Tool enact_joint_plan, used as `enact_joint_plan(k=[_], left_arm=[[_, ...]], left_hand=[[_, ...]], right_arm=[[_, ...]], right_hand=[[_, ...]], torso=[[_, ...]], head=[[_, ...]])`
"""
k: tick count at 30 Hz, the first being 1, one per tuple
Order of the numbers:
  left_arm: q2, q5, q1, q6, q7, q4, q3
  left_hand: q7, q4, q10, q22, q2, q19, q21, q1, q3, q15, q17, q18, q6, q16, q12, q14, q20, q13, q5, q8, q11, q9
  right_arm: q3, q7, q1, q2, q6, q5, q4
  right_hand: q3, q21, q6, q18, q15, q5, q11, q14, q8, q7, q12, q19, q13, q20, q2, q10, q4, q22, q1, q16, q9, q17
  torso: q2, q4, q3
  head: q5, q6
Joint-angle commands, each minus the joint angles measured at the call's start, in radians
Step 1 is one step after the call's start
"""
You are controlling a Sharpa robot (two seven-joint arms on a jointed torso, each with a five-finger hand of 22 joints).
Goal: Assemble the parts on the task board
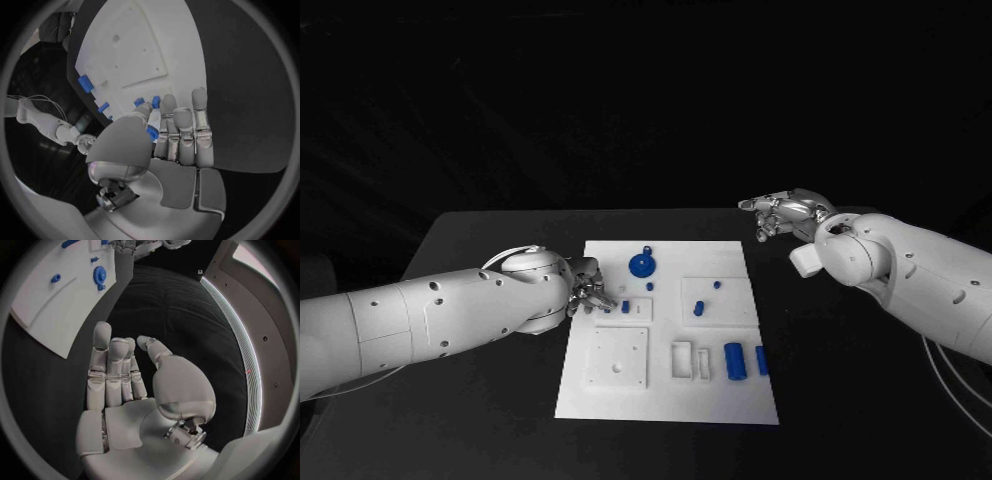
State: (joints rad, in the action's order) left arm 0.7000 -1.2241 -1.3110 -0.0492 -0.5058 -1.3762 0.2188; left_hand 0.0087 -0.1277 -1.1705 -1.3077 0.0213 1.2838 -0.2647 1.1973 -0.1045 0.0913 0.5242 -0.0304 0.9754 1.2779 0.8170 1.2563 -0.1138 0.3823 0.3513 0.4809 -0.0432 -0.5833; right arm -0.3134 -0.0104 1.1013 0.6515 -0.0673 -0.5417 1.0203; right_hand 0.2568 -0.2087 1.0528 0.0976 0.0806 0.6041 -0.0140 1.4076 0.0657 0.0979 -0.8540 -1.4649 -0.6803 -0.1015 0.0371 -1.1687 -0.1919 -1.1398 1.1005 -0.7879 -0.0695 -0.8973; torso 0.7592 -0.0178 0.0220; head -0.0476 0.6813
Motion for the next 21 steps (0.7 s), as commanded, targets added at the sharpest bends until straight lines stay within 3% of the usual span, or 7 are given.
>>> enact_joint_plan(k=[1, 8, 11, 13, 14, 20, 21], left_arm=[[-0.001, -0.018, 0.003, 0.001, -0.008, 0.003, 0.002], [0.001, -0.027, 0.003, -0.017, -0.017, 0.007, 0.002], [0.001, -0.029, 0.003, -0.032, -0.025, 0.009, 0.001], [0.001, -0.030, 0.003, -0.040, -0.029, 0.009, -0.001], [0.001, -0.029, 0.003, -0.044, -0.031, 0.009, -0.002], [0.002, -0.005, 0.003, -0.063, -0.031, 0.010, -0.005], [0.002, -0.002, 0.003, -0.064, -0.031, 0.010, -0.005]], left_hand=[[0.002, -0.002, 0.001, -0.017, 0.001, 0.006, 0.005, -0.011, 0.011, 0.004, 0.001, 0.012, 0.005, -0.005, 0.006, 0.003, -0.001, 0.002, -0.007, -0.003, -0.003, 0.001], [0.005, -0.028, 0.003, -0.017, 0.017, 0.005, 0.009, -0.024, 0.026, 0.002, 0.002, 0.012, 0.004, -0.005, 0.006, -0.001, 0.001, 0.002, -0.023, -0.004, -0.001, 0.001], [0.007, -0.046, 0.006, -0.017, 0.029, 0.004, 0.011, -0.038, 0.029, 0.001, 0.001, 0.012, 0.003, -0.007, 0.007, -0.003, 0.002, 0.003, -0.031, -0.002, 0.001, 0.000], [0.013, -0.067, 0.008, -0.017, 0.045, 0.003, 0.013, -0.062, 0.033, -0.002, 0.000, 0.011, -0.002, -0.009, 0.006, -0.006, 0.004, 0.003, -0.078, -0.010, 0.004, 0.009], [0.018, -0.088, 0.008, -0.016, 0.061, 0.003, 0.015, -0.071, 0.010, -0.004, -0.001, 0.009, 0.010, -0.010, 0.007, -0.006, 0.007, 0.003, -0.088, -0.021, 0.005, 0.038], [0.019, -0.154, 0.009, -0.017, 0.097, 0.008, 0.022, -0.142, -0.031, -0.006, -0.005, 0.005, 0.002, -0.011, 0.009, -0.006, 0.010, 0.002, -0.100, 0.002, 0.008, 0.082], [0.018, -0.159, 0.010, -0.017, 0.099, 0.008, 0.023, -0.157, -0.034, -0.006, -0.006, 0.005, 0.002, -0.011, 0.009, -0.006, 0.010, 0.002, -0.127, 0.004, 0.010, 0.084]], right_arm=[[-0.001, 0.006, 0.000, -0.001, 0.020, 0.004, -0.002], [-0.001, 0.007, 0.000, -0.001, 0.019, 0.006, -0.004], [-0.001, 0.008, 0.000, -0.001, 0.018, 0.008, -0.005], [-0.001, 0.009, -0.001, -0.002, 0.018, 0.008, -0.006], [-0.001, 0.009, -0.001, -0.002, 0.019, 0.009, -0.007], [-0.001, 0.007, -0.002, -0.004, 0.023, 0.009, -0.009], [-0.001, 0.006, -0.002, -0.004, 0.023, 0.009, -0.010]], right_hand=[[-0.006, 0.002, -0.001, 0.001, -0.002, -0.005, 0.000, -0.003, -0.003, 0.005, -0.004, -0.031, 0.001, 0.004, -0.004, 0.005, 0.002, 0.001, -0.007, 0.004, 0.000, 0.001], [-0.011, 0.002, -0.002, 0.001, -0.002, -0.006, 0.000, -0.004, -0.003, 0.005, -0.004, -0.031, 0.001, 0.004, -0.004, 0.006, 0.004, 0.002, -0.008, 0.004, 0.000, 0.001], [-0.020, 0.003, -0.004, 0.001, -0.002, -0.027, 0.000, -0.003, -0.003, 0.005, -0.005, -0.031, 0.001, 0.004, -0.008, 0.005, 0.010, 0.002, -0.011, 0.004, 0.000, 0.001], [-0.021, 0.003, -0.004, 0.001, -0.002, -0.029, 0.000, -0.003, -0.003, 0.005, -0.005, -0.032, 0.001, 0.004, -0.008, 0.005, 0.011, 0.002, -0.010, 0.004, 0.000, 0.001], [-0.026, 0.003, -0.005, 0.001, -0.002, -0.029, 0.001, -0.003, -0.003, 0.005, -0.005, -0.032, 0.001, 0.004, -0.010, 0.005, 0.014, 0.003, -0.010, 0.004, 0.000, 0.001], [-0.027, 0.004, -0.006, 0.001, -0.002, -0.023, 0.001, -0.003, -0.003, 0.006, -0.005, -0.032, 0.001, 0.004, -0.011, 0.005, 0.014, 0.004, -0.008, 0.004, 0.000, 0.001], [-0.027, 0.004, -0.006, 0.001, -0.002, -0.021, 0.001, -0.003, -0.003, 0.006, -0.005, -0.032, 0.001, 0.004, -0.010, 0.005, 0.014, 0.004, -0.007, 0.004, 0.000, 0.001]], torso=[[0.000, 0.0000, -0.0002], [0.000, 0.0001, -0.0014], [0.000, 0.0006, -0.0020], [0.000, 0.0002, -0.0024], [0.000, 0.0002, -0.0025], [0.000, 0.0002, -0.0015], [0.000, 0.0005, -0.0011]], head=[[0.001, 0.000], [0.001, 0.000], [0.002, 0.002], [0.000, 0.001], [0.000, 0.001], [0.001, 0.000], [0.001, 0.000]])
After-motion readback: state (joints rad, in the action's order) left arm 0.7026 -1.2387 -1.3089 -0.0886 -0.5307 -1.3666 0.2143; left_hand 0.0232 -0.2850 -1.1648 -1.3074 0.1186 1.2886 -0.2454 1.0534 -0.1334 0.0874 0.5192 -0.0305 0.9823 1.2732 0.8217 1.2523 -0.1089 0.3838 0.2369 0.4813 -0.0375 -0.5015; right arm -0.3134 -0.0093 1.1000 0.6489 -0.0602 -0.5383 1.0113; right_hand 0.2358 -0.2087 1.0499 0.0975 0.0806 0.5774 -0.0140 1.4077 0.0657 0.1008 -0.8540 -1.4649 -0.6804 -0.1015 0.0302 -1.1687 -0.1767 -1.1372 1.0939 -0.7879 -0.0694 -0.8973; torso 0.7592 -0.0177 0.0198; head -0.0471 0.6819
